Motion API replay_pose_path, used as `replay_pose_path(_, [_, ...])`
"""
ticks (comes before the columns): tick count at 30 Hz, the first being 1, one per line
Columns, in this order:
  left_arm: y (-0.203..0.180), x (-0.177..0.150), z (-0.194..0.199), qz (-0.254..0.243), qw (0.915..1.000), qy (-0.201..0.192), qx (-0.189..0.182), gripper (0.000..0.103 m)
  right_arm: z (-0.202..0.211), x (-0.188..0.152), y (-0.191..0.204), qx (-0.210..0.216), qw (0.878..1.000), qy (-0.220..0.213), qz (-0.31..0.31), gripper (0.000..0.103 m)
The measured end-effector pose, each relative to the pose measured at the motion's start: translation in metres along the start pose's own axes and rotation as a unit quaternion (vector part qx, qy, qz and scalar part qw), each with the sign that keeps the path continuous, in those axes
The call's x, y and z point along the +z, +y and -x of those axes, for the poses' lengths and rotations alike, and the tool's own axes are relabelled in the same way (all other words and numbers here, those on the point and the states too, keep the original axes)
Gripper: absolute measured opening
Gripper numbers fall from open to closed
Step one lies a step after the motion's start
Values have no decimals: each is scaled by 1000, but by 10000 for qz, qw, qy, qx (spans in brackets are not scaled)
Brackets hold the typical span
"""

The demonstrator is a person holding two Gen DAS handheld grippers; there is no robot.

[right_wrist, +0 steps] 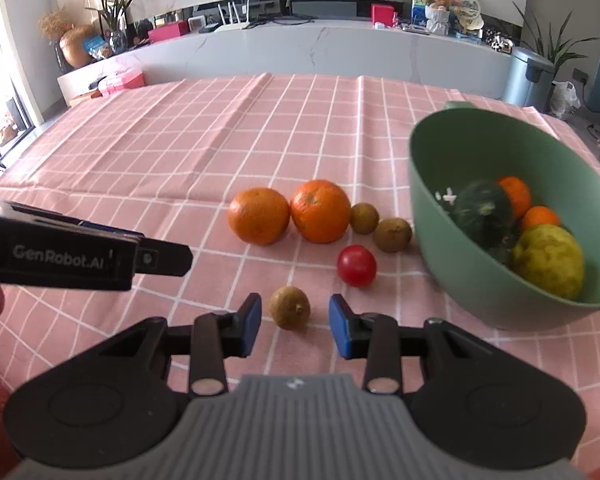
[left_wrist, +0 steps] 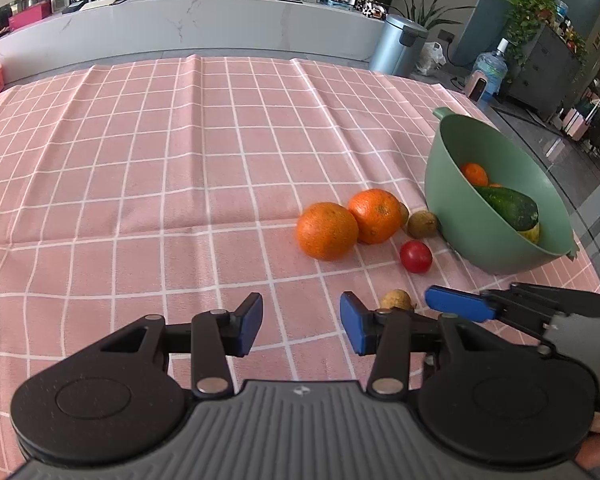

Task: Organize fruits
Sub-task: 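Grasp a small brown fruit with the right tool while the left tool approaches an orange, then grasp an orange with the left tool while the right tool holds the brown fruit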

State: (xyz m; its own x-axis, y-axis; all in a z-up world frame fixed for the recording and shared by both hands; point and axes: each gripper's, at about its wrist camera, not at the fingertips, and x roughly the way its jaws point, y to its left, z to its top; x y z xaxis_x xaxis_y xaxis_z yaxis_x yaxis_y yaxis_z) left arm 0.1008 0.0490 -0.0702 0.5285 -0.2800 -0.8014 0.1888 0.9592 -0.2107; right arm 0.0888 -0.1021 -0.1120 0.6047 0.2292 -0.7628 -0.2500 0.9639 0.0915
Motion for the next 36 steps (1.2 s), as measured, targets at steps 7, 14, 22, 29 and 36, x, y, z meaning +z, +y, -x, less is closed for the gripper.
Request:
replay_pose_path(7, [-3,6,-8,1,10000,-17,-60,53,-17,2,-5,171,9996,144,-184,22])
replay_pose_path(14, [-13,20,-20,-160,9996,-233,25,57,-8,4,-14,-87,9997,10,-235,21])
replay_pose_path(22, [-32,21,-46,-736,9967,-255,241,58,-6,6,-31,-168,9983,-13,-552,21])
replay_pose_path(29, [-37,23,-58,-822,9954,-322,373,56,-7,5,-34,-117,9982,-9,-585,21])
replay_pose_path(36, [-34,23,-58,-742,9962,-326,319,50,-5,4,-34,-145,9984,-21,-538,21])
